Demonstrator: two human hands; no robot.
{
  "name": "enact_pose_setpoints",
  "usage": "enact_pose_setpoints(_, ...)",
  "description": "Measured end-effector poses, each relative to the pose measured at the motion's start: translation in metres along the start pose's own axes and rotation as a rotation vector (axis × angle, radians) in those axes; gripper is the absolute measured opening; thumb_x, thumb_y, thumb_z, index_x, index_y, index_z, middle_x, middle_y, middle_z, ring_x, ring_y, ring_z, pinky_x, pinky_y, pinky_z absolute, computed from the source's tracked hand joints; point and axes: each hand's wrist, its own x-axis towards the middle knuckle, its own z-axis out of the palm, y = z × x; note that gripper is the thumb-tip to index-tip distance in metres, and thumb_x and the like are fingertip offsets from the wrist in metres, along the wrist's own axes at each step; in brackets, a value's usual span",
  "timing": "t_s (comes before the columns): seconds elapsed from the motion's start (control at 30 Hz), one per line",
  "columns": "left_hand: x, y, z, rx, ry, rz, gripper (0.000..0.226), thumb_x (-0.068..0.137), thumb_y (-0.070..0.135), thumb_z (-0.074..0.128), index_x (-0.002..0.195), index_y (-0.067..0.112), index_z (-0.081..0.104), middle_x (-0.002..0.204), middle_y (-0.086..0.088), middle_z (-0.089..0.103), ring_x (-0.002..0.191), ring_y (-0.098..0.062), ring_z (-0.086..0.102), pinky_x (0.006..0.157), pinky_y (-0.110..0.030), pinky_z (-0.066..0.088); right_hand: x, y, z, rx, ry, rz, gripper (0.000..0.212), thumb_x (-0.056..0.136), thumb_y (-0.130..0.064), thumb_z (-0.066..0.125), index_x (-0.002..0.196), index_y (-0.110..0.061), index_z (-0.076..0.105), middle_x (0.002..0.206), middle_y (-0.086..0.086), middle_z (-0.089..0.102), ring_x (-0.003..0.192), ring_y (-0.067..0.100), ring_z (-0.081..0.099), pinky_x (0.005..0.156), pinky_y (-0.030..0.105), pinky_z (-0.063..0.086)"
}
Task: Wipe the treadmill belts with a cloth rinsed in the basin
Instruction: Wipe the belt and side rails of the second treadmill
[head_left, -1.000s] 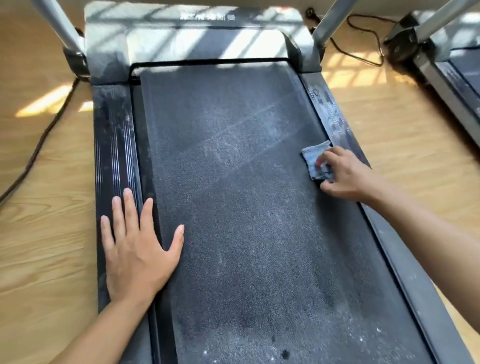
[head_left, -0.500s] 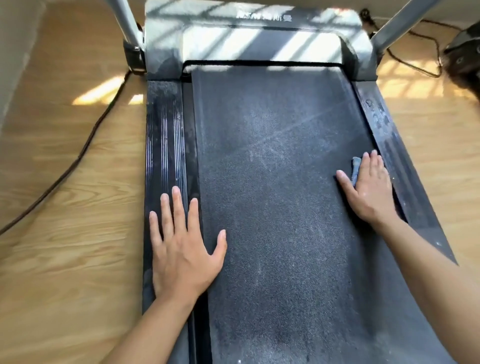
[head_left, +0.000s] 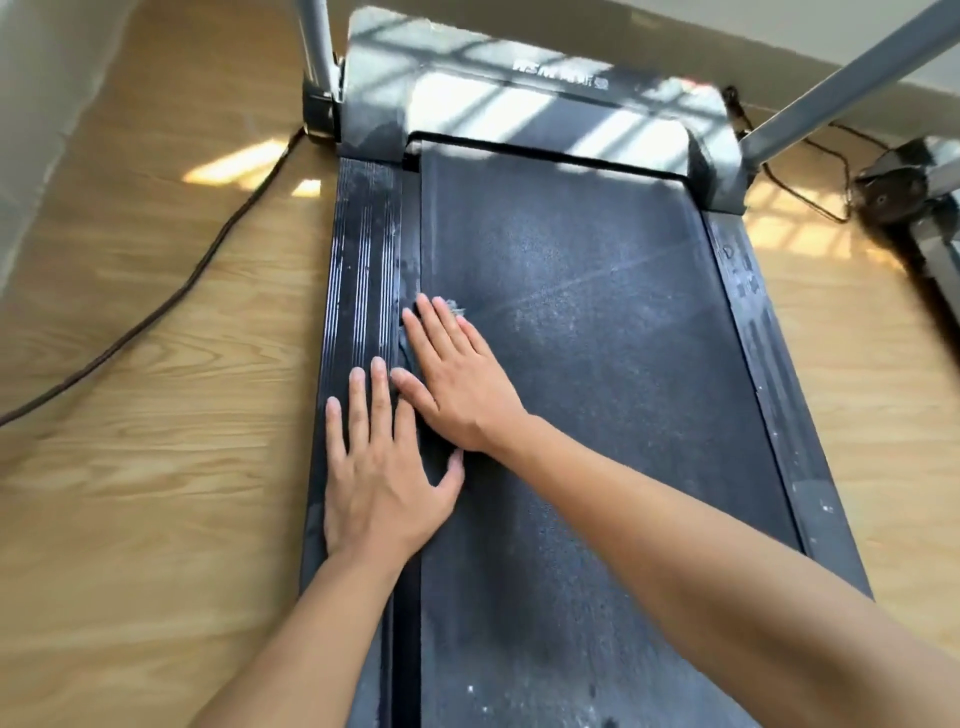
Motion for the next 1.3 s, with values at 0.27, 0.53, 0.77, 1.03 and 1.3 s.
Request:
enact_pose_setpoints(0.27,-0.004,-0.002,0.003,0.012,0.026,0.003,0.093,0.091,0.072,0.038,0.16,0.011,0.038,0.175,-0.012,0.008,0.163,-0.028,0.004,0.13,-0.053,0.01,-0.092,0.117,-0.009,-0.012,-0.031,0.341,0.088,0.103,-0.073,0.017,0.168,-0.015,0.003,0.176,0.007,-0.003,0.162,0.021,-0.007,0.132,0.041,0.0)
enact_pose_setpoints(0.53,-0.004,-0.002,0.007,0.02,0.037,-0.007,0.091,0.092,0.071,0.045,0.161,0.013,0.036,0.175,-0.012,0.009,0.163,-0.029,0.004,0.131,-0.052,0.007,-0.222,0.247,-0.03,-0.12,-0.237,0.626,0.121,0.082,-0.093,-0.008,0.166,-0.006,-0.001,0.175,0.014,-0.005,0.162,0.023,-0.008,0.131,0.043,-0.003)
enact_pose_setpoints(0.77,-0.004,0.001,0.008,0.035,0.024,0.012,0.09,0.091,0.07,0.037,0.16,0.012,0.037,0.175,-0.015,0.007,0.163,-0.032,0.003,0.129,-0.058,0.008,-0.201,0.222,-0.005,0.076,0.035,0.743,0.116,0.088,-0.086,0.016,0.164,0.002,0.013,0.174,0.02,0.005,0.162,0.03,0.002,0.131,0.045,0.003)
enact_pose_setpoints(1.03,-0.009,-0.005,0.001,-0.27,0.167,-0.191,0.058,0.098,0.036,0.038,0.152,0.013,0.045,0.173,-0.003,0.026,0.154,-0.015,0.033,0.124,-0.051,0.022,-0.115,0.063,0.003,0.144,0.048,0.489,0.102,0.098,-0.076,0.024,0.166,-0.002,0.003,0.175,0.015,-0.006,0.162,0.025,-0.009,0.131,0.042,-0.004)
enact_pose_setpoints(1.3,-0.046,-0.03,0.01,-0.279,0.189,-0.45,0.051,0.106,0.019,0.043,0.154,0.006,0.039,0.163,-0.017,0.041,0.144,-0.036,0.048,0.109,-0.059,0.033,-0.093,-0.03,0.02,-0.029,-0.035,-0.13,0.082,0.109,-0.059,0.024,0.166,-0.004,0.007,0.175,0.014,-0.002,0.162,0.024,-0.007,0.131,0.043,0.003)
